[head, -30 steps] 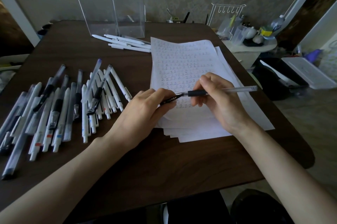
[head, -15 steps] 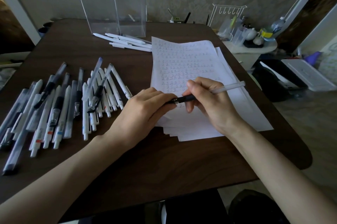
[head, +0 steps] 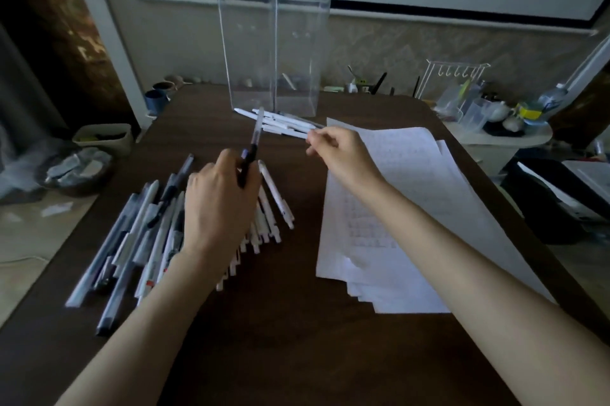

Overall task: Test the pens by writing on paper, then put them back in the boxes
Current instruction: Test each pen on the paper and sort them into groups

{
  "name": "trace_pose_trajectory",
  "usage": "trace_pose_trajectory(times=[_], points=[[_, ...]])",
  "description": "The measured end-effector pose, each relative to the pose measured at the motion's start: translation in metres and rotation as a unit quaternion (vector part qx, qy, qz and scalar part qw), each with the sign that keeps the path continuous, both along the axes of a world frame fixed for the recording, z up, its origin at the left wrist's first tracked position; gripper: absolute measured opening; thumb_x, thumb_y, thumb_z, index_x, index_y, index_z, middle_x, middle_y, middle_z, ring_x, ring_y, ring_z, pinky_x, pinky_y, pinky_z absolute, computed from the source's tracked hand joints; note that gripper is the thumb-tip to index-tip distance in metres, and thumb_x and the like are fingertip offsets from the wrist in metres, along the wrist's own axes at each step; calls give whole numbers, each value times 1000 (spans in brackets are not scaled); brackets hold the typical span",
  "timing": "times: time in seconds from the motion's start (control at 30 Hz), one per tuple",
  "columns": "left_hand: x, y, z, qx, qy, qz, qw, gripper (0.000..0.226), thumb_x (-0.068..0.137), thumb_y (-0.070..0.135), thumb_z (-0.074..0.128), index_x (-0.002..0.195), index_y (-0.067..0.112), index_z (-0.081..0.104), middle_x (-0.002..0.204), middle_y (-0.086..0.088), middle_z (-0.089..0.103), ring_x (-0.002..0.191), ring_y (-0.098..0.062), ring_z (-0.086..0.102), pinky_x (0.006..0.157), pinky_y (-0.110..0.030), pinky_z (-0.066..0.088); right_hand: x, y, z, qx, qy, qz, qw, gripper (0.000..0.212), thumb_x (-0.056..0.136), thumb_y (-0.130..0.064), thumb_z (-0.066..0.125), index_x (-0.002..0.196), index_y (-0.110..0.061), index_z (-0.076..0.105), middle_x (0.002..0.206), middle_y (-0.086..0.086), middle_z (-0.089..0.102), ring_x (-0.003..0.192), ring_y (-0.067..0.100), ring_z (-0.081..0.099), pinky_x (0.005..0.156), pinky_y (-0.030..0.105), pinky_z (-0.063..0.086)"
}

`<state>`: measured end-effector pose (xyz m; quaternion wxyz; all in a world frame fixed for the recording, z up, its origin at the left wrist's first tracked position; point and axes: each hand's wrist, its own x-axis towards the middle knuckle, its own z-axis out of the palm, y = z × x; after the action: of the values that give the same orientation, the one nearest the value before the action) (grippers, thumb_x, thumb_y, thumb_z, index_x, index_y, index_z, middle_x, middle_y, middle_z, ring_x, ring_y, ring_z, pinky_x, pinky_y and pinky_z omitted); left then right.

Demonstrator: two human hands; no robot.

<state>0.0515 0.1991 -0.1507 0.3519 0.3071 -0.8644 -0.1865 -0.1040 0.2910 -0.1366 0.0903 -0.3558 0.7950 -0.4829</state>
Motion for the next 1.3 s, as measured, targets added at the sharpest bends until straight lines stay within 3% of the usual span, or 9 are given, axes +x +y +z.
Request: trace_pose_trajectory(times=[0.13,0.27,0.5,0.7,0.77,0.93,1.1,1.23,1.3], points=[[4,-12,-4,13,-83,86,993,21,91,34,50,87,14,55,85,-2,57,89,-25,51,87,-43,41,-38,-35,-19,117,172,-12,978,22,96,-12,49,110,-6,65,109,10,64,108,24,53,85,26,43],[2,-12,-8,35,-218,121,968,41,89,48,44,110,15,56,123,-15,45,117,-34,36,97,-44,29,-54,-50,-31,216,266,-30,939,25,96,-18,48,118,-11,60,120,9,58,120,29,44,94,38,37],[3,-12,-9,33,-240,129,962,51,88,55,37,115,14,51,125,-14,42,121,-33,34,99,-44,26,-59,-66,-33,280,334,-75,897,29,97,-32,48,115,-11,53,118,11,54,113,29,44,91,39,36],[5,-10,-7,34,-229,115,966,49,92,53,36,121,17,52,130,-11,46,123,-29,38,102,-42,25,-57,-80,-36,332,383,-21,862,26,97,-12,45,123,-16,49,124,8,50,118,29,43,96,38,32],[5,-10,-5,38,-219,109,969,47,92,51,37,120,17,53,131,-10,46,124,-29,37,103,-42,24,-54,-82,-34,308,386,-15,869,24,96,-7,47,118,-14,51,117,8,52,112,28,48,90,36,36],[2,-7,-7,3,-142,24,990,38,92,39,48,122,17,55,133,-8,45,126,-27,35,103,-41,27,-31,-64,-2,67,255,52,963,9,97,-7,45,105,-2,46,97,15,57,83,28,58,68,37,46],[-5,19,-11,-59,-98,-121,986,35,88,39,47,108,15,63,119,-7,56,109,-27,52,86,-39,43,-17,4,22,40,298,56,952,53,91,12,38,138,-11,38,120,13,52,98,26,56,80,39,48],[-4,48,-12,-82,-84,-275,954,37,90,39,39,109,16,62,116,0,54,105,-15,52,88,-32,46,-19,86,7,136,336,-70,929,25,98,-20,39,116,-14,56,98,6,55,82,23,54,68,31,34],[-2,63,-12,-96,-91,-338,932,36,93,41,39,116,19,58,121,2,53,109,-11,49,93,-28,41,-15,123,-4,193,354,-127,906,44,90,-57,33,83,-19,56,79,-4,51,72,16,49,69,31,30]])
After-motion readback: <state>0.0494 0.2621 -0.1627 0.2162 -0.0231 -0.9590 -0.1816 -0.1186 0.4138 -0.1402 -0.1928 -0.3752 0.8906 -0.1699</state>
